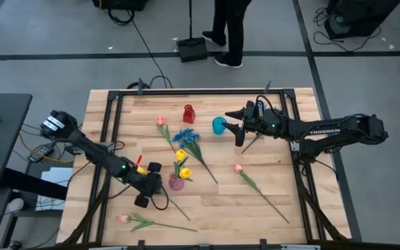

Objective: Sort flowers into vase by color
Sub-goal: Put the yellow tulip into the purple vase

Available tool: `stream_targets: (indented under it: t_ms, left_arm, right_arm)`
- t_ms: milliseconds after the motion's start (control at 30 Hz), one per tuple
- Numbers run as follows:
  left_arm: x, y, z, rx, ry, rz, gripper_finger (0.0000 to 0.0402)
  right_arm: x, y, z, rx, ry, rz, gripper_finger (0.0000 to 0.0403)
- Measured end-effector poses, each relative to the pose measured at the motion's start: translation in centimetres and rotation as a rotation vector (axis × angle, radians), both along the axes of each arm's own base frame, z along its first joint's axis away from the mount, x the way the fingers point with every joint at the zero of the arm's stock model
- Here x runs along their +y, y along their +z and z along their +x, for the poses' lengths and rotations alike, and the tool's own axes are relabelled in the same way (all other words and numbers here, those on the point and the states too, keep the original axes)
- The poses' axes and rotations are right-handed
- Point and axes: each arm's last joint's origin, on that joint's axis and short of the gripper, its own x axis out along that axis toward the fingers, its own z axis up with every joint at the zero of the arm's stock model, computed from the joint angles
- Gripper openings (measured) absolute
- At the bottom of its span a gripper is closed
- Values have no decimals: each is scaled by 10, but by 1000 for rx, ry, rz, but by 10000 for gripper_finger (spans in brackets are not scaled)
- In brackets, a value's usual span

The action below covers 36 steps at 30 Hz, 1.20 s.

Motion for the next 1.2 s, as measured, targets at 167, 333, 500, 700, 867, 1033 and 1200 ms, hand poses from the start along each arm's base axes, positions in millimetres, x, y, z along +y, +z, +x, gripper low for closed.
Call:
stream_targets:
  t_ms: [167, 333, 500, 700, 867, 1033, 1200]
  left_arm:
    - [-1, -5, 1, 16, -29, 27, 123]
    - [-1, -6, 0, 29, -64, 44, 36]
    - [1, -1, -4, 81, -87, 76, 15]
    - [9, 21, -15, 258, -206, 280, 13]
    - [12, 38, -12, 248, -162, 429, 12]
    - [14, 40, -13, 234, -139, 438, 11]
    - [14, 55, -17, 184, -180, 331, 10]
  right_arm:
    - [0, 0, 0, 4, 2, -10, 239]
    - [0, 0, 0, 4, 0, -11, 239]
    - [0, 0, 0, -1, -1, 3, 239]
    - [2, 0, 0, -5, 8, 4, 239]
    - [3, 0, 0, -4, 8, 3, 239]
    - [3, 0, 0, -6, 7, 3, 239]
    - [2, 1, 1, -13, 7, 2, 239]
